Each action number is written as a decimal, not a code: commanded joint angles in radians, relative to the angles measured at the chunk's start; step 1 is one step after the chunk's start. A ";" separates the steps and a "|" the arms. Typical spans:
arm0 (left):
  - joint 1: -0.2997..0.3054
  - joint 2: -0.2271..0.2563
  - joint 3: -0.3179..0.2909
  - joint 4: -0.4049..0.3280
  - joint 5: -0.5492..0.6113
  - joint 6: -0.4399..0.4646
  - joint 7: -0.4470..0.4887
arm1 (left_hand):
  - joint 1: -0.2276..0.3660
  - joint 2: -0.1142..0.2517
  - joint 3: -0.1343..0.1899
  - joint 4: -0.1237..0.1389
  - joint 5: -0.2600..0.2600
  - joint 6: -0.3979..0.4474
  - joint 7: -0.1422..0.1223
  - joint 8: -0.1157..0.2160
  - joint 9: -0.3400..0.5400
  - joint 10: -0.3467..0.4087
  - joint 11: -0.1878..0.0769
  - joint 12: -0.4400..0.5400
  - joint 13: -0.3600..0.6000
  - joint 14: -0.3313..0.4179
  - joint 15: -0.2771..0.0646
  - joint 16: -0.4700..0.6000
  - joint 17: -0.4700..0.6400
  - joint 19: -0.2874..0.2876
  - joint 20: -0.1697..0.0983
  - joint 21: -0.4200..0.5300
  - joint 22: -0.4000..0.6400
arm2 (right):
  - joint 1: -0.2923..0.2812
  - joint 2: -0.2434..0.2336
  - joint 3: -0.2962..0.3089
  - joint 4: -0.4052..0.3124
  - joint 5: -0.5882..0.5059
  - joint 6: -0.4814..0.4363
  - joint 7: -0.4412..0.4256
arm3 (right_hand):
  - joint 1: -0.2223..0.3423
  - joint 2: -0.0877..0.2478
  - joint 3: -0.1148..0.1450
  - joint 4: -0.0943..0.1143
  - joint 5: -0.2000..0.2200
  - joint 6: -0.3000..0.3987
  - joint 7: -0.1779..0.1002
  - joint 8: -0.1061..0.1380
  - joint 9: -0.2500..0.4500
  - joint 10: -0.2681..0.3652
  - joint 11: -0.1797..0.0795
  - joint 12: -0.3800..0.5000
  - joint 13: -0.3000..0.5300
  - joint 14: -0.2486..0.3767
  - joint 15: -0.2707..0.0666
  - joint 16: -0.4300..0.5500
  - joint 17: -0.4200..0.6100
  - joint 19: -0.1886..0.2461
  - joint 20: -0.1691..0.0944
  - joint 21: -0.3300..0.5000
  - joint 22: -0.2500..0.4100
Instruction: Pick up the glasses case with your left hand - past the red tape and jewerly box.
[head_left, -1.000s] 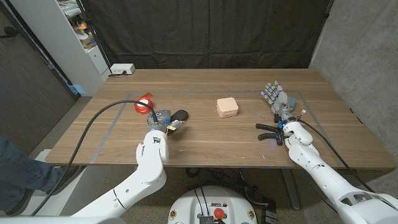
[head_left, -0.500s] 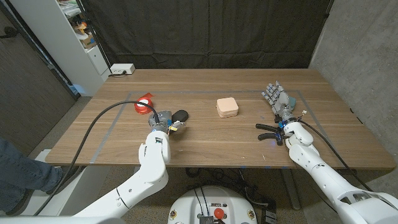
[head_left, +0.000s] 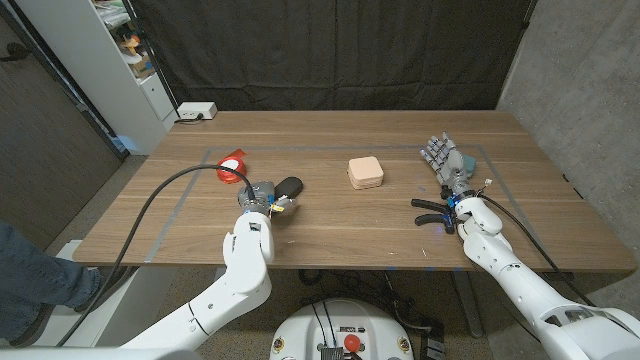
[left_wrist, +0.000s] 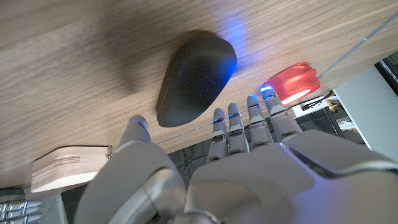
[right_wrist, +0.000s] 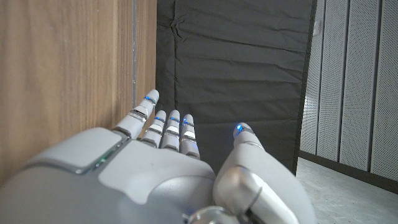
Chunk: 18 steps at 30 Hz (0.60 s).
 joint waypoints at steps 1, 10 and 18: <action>-0.025 -0.001 0.025 0.026 -0.013 0.009 0.003 | 0.013 -0.002 -0.002 -0.005 0.007 0.011 0.000 -0.004 0.002 0.008 0.001 -0.004 0.003 0.012 -0.002 -0.003 0.004 0.010 -0.003 -0.004 0.003 | 0.011 0.010 -0.001 0.023 -0.003 0.006 0.004 | 0.002 -0.007 -0.005 0.001 0.003 0.006 0.000 0.000 0.003 0.007 -0.002 -0.004 0.003 0.010 0.002 0.005 -0.002 0.005 -0.001 -0.005 0.002; -0.033 -0.017 0.022 0.044 -0.069 -0.002 0.061 | 0.047 0.010 0.004 -0.015 0.009 0.041 0.005 0.005 0.002 0.052 -0.021 0.009 0.003 0.075 -0.039 0.015 0.003 0.035 -0.004 -0.004 0.004 | 0.020 0.014 0.006 0.051 0.002 0.012 0.015 | 0.002 -0.007 -0.005 0.001 0.003 0.006 0.000 0.000 0.003 0.008 -0.003 -0.004 0.003 0.012 0.002 0.005 -0.002 0.006 0.000 -0.005 0.002; -0.056 -0.018 0.035 0.052 -0.113 0.004 0.070 | 0.198 0.024 0.031 -0.045 0.004 0.110 0.000 0.014 0.003 0.145 -0.080 0.017 -0.005 0.216 -0.102 0.035 0.000 0.236 -0.006 0.054 0.014 | 0.031 0.019 0.010 0.072 0.004 0.019 0.027 | 0.003 -0.006 -0.005 0.000 0.003 0.007 -0.001 0.000 0.003 0.009 -0.002 -0.003 0.003 0.014 0.002 0.006 -0.002 0.006 0.001 -0.005 0.002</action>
